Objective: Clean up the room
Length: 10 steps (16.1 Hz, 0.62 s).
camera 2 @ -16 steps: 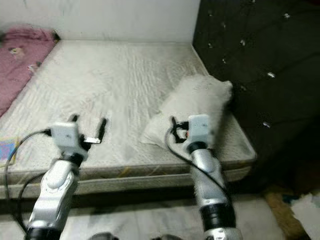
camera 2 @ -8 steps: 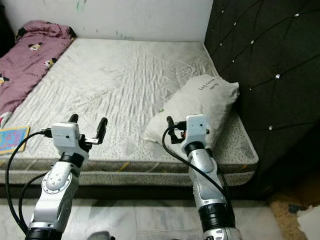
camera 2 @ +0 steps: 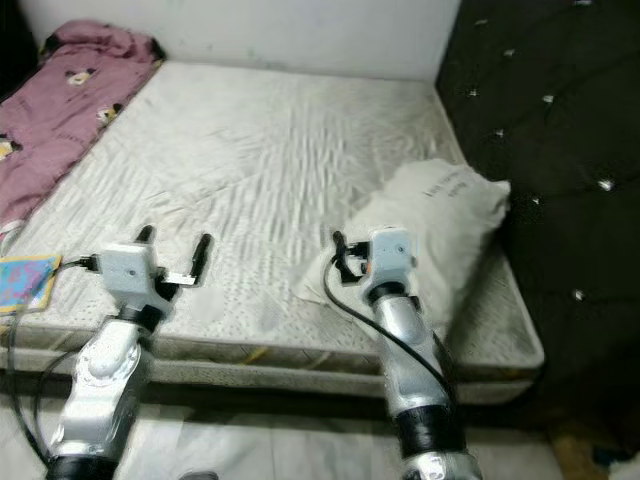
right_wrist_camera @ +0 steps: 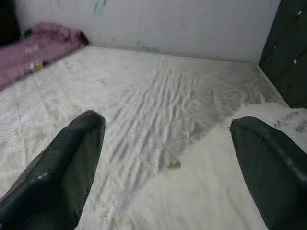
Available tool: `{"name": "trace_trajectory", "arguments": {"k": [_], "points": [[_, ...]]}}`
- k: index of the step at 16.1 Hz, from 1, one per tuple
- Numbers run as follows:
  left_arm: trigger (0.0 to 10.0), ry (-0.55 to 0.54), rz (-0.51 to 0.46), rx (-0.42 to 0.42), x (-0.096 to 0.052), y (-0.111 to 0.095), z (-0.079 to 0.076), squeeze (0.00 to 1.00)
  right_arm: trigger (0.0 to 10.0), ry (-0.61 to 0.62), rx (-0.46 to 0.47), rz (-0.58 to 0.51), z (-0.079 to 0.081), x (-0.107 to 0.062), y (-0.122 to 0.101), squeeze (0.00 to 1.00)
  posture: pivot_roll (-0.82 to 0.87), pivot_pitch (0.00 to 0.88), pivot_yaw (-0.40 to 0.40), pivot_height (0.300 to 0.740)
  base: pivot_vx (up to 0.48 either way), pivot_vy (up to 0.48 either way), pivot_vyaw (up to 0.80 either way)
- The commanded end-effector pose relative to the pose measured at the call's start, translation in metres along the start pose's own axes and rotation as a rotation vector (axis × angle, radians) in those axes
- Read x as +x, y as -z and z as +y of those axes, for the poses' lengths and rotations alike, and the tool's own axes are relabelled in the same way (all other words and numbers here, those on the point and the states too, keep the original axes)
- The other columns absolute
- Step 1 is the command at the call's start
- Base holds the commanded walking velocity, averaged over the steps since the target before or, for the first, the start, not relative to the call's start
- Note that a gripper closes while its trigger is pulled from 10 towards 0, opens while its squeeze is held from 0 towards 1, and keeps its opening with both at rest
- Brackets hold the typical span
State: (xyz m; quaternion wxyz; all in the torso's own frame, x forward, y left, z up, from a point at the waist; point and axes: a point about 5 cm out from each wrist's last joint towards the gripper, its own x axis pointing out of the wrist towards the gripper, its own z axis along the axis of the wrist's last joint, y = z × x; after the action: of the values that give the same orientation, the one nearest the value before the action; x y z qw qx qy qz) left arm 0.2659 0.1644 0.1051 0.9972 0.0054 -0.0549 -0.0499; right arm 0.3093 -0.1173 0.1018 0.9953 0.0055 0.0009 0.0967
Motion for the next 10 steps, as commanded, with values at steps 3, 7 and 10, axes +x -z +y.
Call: {"name": "trace_trajectory", "arguments": {"k": [3,7,10], "points": [[10.0,0.039,-0.019,-0.016,0.0067,-0.0056,-0.0118,0.00,10.0,0.047,-0.017,0.013,-0.0159,-0.0032,0.0022,0.00,0.03,0.000,-0.029,0.740,0.326,0.000,0.00],[10.0,0.033,-0.010,-0.015,0.0061,-0.0046,-0.0118,0.00,10.0,0.049,-0.015,0.012,-0.0164,-0.0037,0.0021,0.00,0.03,0.000,-0.034,0.740,0.000,0.000,0.00],[10.0,0.021,0.001,-0.015,0.0052,-0.0028,-0.0119,0.00,10.0,0.044,-0.011,0.016,-0.0170,-0.0050,0.0038,0.00,0.04,0.000,-0.038,0.740,0.000,0.000,0.00]]}}
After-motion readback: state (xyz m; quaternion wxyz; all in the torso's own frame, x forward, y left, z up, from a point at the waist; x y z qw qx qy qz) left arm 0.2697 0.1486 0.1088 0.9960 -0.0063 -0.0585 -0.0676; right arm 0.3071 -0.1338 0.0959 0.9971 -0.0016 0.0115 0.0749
